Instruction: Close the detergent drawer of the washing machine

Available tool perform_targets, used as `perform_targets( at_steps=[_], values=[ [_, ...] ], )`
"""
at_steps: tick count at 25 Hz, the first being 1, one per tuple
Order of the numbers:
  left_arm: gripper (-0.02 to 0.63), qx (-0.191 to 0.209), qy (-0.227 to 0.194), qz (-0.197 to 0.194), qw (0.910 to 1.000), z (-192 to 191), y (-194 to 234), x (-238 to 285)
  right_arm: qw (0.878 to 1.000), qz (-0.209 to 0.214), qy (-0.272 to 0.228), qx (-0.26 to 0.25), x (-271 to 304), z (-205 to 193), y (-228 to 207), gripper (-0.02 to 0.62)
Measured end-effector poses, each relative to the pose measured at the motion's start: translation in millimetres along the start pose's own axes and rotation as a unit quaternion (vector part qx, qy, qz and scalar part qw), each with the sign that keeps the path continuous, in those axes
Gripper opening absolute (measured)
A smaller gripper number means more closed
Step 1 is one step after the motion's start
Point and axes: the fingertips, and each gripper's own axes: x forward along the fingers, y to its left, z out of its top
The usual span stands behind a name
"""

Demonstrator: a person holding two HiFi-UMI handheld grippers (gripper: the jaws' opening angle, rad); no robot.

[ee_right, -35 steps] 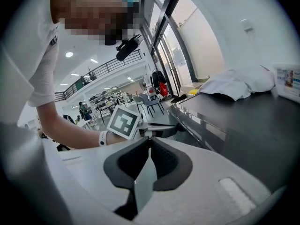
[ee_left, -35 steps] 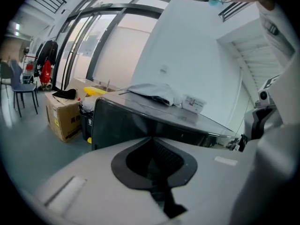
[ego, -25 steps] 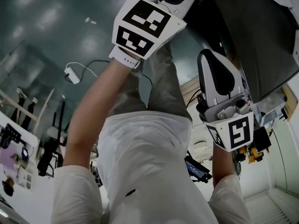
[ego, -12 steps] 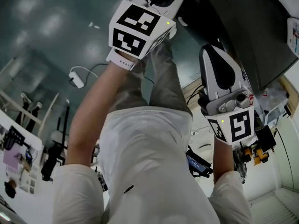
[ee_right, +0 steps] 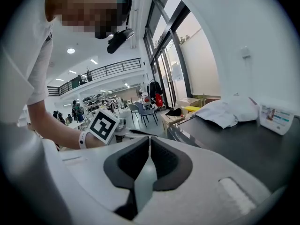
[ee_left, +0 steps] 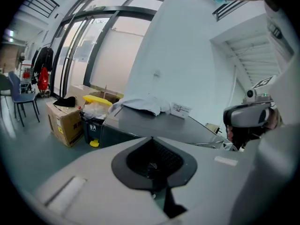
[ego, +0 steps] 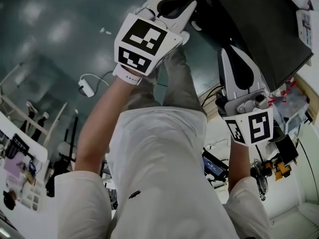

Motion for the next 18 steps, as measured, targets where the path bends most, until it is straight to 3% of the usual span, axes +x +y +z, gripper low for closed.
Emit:
perform_targets(
  at_steps=[9, 18],
  values=[
    [0.018, 0.007, -0.019, 0.017, 0.9996, 14, -23, -64, 0.999, -0.031, -0.008, -0.035, -20, 22, 4, 0.018],
    [0.018, -0.003, -0.043, 0.040, 0.9982, 32, -38, -128, 0.998, -0.047, -0.022, -0.035, -40, 37, 25, 0.018]
  ],
)
